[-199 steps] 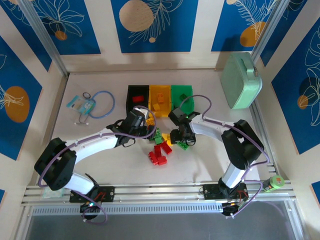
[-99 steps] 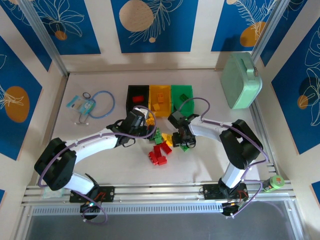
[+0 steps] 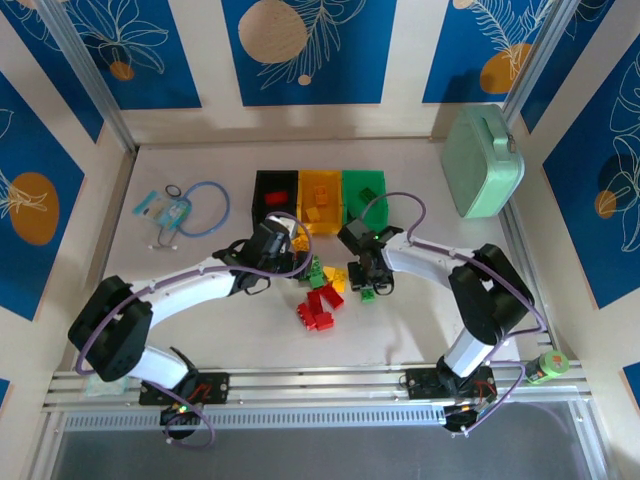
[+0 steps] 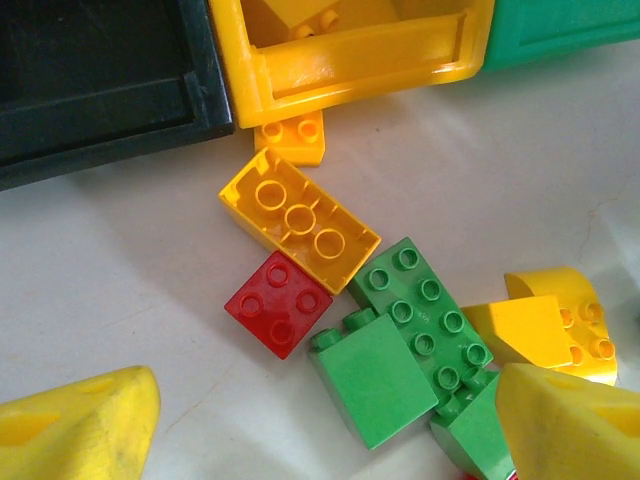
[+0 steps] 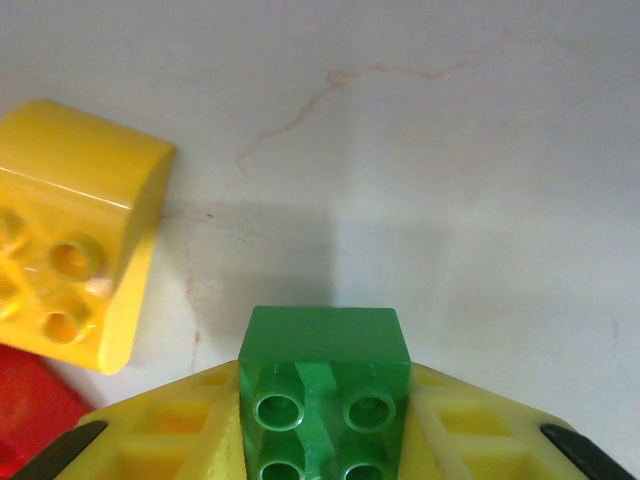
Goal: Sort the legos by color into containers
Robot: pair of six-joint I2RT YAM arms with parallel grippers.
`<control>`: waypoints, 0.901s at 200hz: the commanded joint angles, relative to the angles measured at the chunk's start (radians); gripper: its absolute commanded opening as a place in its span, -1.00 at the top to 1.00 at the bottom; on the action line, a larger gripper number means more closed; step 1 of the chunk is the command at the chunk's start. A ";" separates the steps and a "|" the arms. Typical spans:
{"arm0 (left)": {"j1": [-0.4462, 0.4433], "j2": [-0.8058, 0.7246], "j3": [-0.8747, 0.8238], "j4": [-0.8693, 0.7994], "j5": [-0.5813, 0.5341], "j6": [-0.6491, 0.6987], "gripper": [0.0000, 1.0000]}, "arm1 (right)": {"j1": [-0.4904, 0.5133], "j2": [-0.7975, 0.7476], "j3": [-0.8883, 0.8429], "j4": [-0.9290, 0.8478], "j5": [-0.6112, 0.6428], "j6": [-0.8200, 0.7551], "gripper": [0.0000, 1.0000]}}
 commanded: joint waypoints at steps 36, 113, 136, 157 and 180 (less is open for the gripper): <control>0.001 -0.079 -0.087 0.005 -0.002 -0.028 -0.71 | -0.135 0.012 0.275 -0.050 -0.030 -0.075 0.31; -0.009 -0.261 -0.252 -0.040 -0.017 -0.100 -0.69 | -0.289 0.345 0.765 -0.151 -0.031 -0.153 0.29; -0.009 -0.278 -0.259 -0.049 -0.023 -0.100 -0.69 | -0.291 0.430 0.935 -0.229 -0.022 -0.147 -0.34; -0.009 -0.280 -0.250 -0.053 -0.022 -0.097 -0.69 | -0.260 0.408 0.932 -0.215 0.013 -0.140 -0.52; -0.008 -0.265 -0.241 -0.034 -0.015 -0.094 -0.69 | -0.235 0.330 0.815 -0.145 0.006 -0.134 -0.54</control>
